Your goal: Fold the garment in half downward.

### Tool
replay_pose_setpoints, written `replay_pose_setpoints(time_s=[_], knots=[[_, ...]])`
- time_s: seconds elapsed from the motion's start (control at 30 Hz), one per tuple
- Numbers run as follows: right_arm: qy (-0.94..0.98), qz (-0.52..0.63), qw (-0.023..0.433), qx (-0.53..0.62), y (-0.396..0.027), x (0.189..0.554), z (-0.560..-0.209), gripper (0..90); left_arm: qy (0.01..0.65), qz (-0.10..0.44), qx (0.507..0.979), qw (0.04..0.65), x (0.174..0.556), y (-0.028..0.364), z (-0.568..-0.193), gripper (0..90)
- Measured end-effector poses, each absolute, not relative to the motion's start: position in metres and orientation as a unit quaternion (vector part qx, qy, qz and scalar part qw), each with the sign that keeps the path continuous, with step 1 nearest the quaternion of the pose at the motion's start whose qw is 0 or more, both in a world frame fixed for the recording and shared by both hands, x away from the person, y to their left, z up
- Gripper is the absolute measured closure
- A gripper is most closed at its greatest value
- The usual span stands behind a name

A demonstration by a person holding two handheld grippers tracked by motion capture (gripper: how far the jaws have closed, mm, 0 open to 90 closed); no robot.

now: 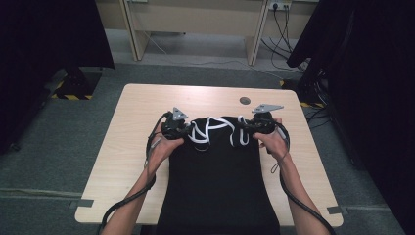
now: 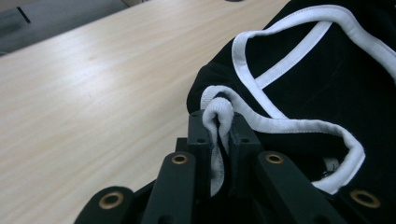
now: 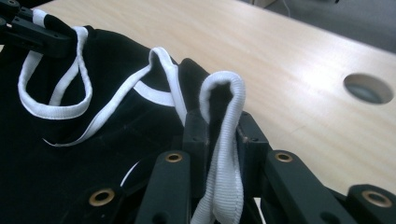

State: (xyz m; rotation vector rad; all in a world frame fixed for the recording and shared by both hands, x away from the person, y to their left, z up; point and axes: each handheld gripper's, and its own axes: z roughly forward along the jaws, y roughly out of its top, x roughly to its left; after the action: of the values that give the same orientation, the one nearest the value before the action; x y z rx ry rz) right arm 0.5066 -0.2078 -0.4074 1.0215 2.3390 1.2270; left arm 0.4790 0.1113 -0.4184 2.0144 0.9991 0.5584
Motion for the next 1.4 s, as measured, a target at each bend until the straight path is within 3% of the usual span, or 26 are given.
replay_pose_setpoints(time_s=[0.37, 0.7, 1.4], knots=[[0.809, 0.448, 0.167, 0.342, -0.207, 0.515, -0.383, 77.7, 0.397, 0.240, 0.778, 0.423, 0.488, 0.113, -0.392, 81.5], [0.811, 0.470, 0.182, 0.299, -0.203, 0.483, -0.379, 77.7, 0.369, 0.244, 0.780, 0.442, 0.456, 0.122, -0.392, 81.0], [0.820, 0.481, 0.177, 0.254, -0.233, 0.396, -0.437, 77.0, 0.316, 0.224, 0.800, 0.459, 0.352, 0.127, -0.439, 80.4]])
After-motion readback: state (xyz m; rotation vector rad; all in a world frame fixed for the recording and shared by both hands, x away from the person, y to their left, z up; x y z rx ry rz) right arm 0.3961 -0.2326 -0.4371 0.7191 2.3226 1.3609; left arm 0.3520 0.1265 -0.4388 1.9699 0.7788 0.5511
